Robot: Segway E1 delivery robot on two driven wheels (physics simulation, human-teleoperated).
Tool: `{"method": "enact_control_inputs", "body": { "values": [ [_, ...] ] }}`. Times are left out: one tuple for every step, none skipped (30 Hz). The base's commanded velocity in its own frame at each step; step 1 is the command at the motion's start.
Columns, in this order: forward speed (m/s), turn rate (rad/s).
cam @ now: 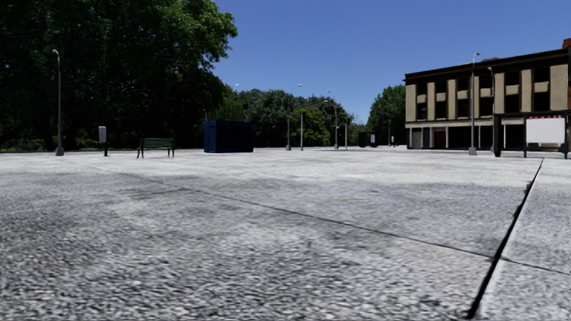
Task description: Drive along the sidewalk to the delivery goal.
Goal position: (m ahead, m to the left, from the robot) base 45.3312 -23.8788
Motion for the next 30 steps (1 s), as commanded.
{"method": "enact_control_inputs", "body": {
  "values": [
    [2.00,0.00],
    [2.00,0.00],
    [2.00,0.00],
    [2.00,0.00],
    [2.00,0.00],
    [2.00,0.00],
    [2.00,0.00],
    [2.00,0.00],
    [2.00,0.00],
    [2.00,0.00],
    [2.00,0.00],
    [2.00,0.00],
    [2.00,0.00],
    [2.00,0.00],
    [2.00,0.00],
    [2.00,0.00],
    [2.00,0.00],
    [2.00,0.00],
    [2.00,0.00],
    [2.00,0.00],
    [2.00,0.00],
    [2.00,0.00],
    [2.00,0.00],
    [2.00,0.00],
    [2.00,0.00],
    [2.00,0.00],
    [2.00,0.00],
    [2.00,0.00],
    [2.00,0.00],
    [2.00,0.00]
  ]
}}
